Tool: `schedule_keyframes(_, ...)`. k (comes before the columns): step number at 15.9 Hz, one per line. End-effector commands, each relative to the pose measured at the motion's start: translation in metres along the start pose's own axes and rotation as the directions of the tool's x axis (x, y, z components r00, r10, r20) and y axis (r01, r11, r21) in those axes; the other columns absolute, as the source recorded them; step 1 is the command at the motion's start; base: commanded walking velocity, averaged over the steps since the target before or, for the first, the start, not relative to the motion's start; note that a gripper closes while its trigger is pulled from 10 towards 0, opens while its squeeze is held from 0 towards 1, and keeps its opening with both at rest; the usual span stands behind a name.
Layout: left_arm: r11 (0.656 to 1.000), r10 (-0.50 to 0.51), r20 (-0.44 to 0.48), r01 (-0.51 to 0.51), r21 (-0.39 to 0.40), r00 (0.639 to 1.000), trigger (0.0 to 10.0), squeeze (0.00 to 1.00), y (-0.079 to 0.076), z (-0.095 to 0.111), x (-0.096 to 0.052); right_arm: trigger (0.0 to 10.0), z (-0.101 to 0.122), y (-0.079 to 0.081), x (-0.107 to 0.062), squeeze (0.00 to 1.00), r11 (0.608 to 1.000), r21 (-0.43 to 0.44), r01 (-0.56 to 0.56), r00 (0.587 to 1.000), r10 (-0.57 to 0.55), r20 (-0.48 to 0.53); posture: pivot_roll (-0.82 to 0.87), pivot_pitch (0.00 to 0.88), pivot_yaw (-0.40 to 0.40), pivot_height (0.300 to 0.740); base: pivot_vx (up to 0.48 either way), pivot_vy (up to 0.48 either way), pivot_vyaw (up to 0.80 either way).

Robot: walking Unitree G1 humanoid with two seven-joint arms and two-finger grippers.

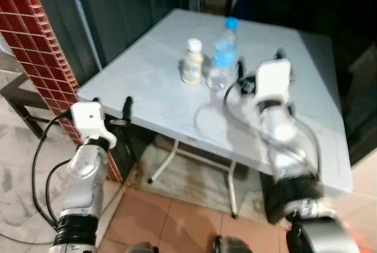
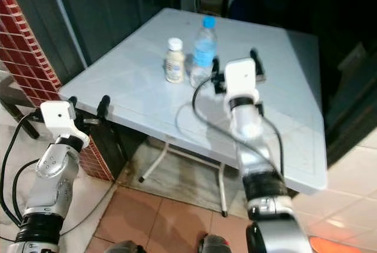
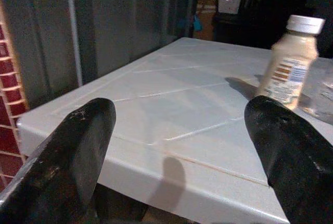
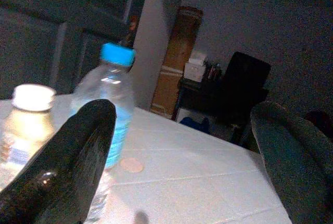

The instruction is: Restocking fridge

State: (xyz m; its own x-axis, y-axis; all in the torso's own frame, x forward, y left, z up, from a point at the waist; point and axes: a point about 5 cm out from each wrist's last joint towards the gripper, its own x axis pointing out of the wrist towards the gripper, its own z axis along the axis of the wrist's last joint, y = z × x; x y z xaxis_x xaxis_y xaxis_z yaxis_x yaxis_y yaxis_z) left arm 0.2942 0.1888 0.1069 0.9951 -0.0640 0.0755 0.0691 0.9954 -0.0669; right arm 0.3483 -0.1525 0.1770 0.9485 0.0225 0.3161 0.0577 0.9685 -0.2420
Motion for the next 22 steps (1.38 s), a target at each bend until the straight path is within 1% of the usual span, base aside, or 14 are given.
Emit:
schedule_keyframes(1, 1.0, -0.012, 0.007, 0.012, 0.017, 1.0, 10.0, 0.0, 0.002, 0.005, -0.001, 10.0, 0.005, -0.002, 0.011, 0.0, 0.999, 0.049, -0.019, 1.0, 0.018, 0.012, 0.05, 0.062, 0.027, 0.74, 0.0, 0.0, 0.0)
schedule_keyframes(3, 0.999, -0.02, 0.006, 0.02, 0.027, 1.0, 10.0, 0.0, 0.002, 0.007, -0.005, 10.0, 0.019, -0.002, 0.033, 0.0, 0.993, 0.107, -0.042, 0.998, 0.038, 0.046, 0.07, 0.082, 0.037, 0.74, 0.0, 0.0, 0.0)
schedule_keyframes(4, 0.999, -0.023, 0.003, 0.023, 0.033, 1.0, 10.0, 0.0, 0.003, 0.007, -0.006, 10.0, 0.023, 0.0, 0.038, 0.0, 0.991, 0.12, -0.055, 0.997, 0.049, 0.057, 0.08, 0.089, 0.043, 0.74, 0.0, 0.0, 0.0)
schedule_keyframes(5, 0.999, -0.027, -0.005, 0.027, 0.046, 1.0, 10.0, 0.0, 0.007, 0.009, -0.012, 10.0, 0.031, 0.008, 0.045, 0.0, 0.983, 0.153, -0.105, 0.992, 0.093, 0.086, 0.1, 0.102, 0.056, 0.74, 0.0, 0.0, 0.0)
schedule_keyframes(6, 0.998, -0.03, -0.014, 0.03, 0.056, 0.999, 10.0, 0.0, 0.01, 0.009, -0.014, 10.0, 0.037, 0.013, 0.051, 0.0, 0.981, 0.144, -0.131, 0.987, 0.116, 0.107, 0.1, 0.108, 0.062, 0.74, 0.0, 0.0, 0.0)
schedule_keyframes(8, 0.997, -0.032, -0.021, 0.033, 0.064, 0.999, 10.0, 0.0, 0.012, 0.012, -0.016, 10.0, 0.044, 0.013, 0.061, 0.0, 0.982, 0.152, -0.109, 0.989, 0.091, 0.118, 0.12, 0.115, 0.067, 0.74, 0.0, 0.0, 0.0)
schedule_keyframes(9, 0.997, -0.032, -0.022, 0.033, 0.065, 0.999, 10.0, 0.0, 0.012, 0.012, -0.017, 10.0, 0.045, 0.013, 0.061, 0.38, 0.982, 0.154, -0.11, 0.988, 0.092, 0.121, 0.12, 0.117, 0.07, 0.74, 0.0, 0.0, 0.0)
schedule_keyframes(10, 0.997, -0.033, -0.034, 0.036, 0.071, 0.999, 10.0, 0.0, 0.013, 0.013, -0.019, 10.0, 0.05, 0.017, 0.067, 1.0, 0.978, 0.158, -0.139, 0.984, 0.118, 0.133, 0.12, 0.121, 0.072, 0.74, 0.0, 0.0, 0.0)
schedule_keyframes(11, 0.997, -0.033, -0.038, 0.036, 0.072, 0.999, 10.0, 0.0, 0.013, 0.013, -0.019, 10.0, 0.052, 0.019, 0.069, 0.99, 0.977, 0.145, -0.155, 0.981, 0.135, 0.14, 0.12, 0.121, 0.072, 0.74, 0.0, 0.0, 0.0)
schedule_keyframes(12, 0.997, -0.033, -0.039, 0.036, 0.073, 0.999, 10.0, 0.0, 0.013, 0.013, -0.019, 10.0, 0.054, 0.022, 0.071, 0.76, 0.975, 0.146, -0.17, 0.979, 0.15, 0.14, 0.12, 0.121, 0.069, 0.74, 0.0, 0.0, 0.0)
schedule_keyframes(13, 0.997, -0.031, -0.04, 0.034, 0.073, 0.999, 10.0, 0.0, 0.013, 0.013, -0.019, 10.0, 0.057, 0.026, 0.072, 0.04, 0.968, 0.142, -0.206, 0.971, 0.185, 0.149, 0.12, 0.119, 0.065, 0.74, 0.0, 0.0, 0.0)
schedule_keyframes(14, 0.997, -0.027, -0.04, 0.029, 0.073, 0.999, 10.0, 0.0, 0.014, 0.014, -0.019, 10.0, 0.06, 0.029, 0.074, 0.0, 0.965, 0.139, -0.224, 0.967, 0.202, 0.152, 0.13, 0.116, 0.061, 0.74, 0.0, 0.0, 0.0)
schedule_keyframes(21, 0.998, -0.013, -0.051, 0.016, 0.067, 0.999, 10.0, 0.0, 0.012, 0.009, -0.02, 10.0, 0.073, 0.037, 0.087, 0.0, 0.936, 0.14, -0.323, 0.943, 0.306, 0.127, 0.11, 0.112, 0.042, 0.74, 0.0, 0.0, 0.0)
schedule_keyframes(22, 0.998, -0.012, -0.053, 0.016, 0.065, 0.999, 10.0, 0.0, 0.012, 0.008, -0.02, 9.4, 0.074, 0.037, 0.088, 0.0, 0.933, 0.137, -0.332, 0.94, 0.316, 0.125, 0.11, 0.112, 0.04, 0.74, 0.0, 0.0, 0.0)
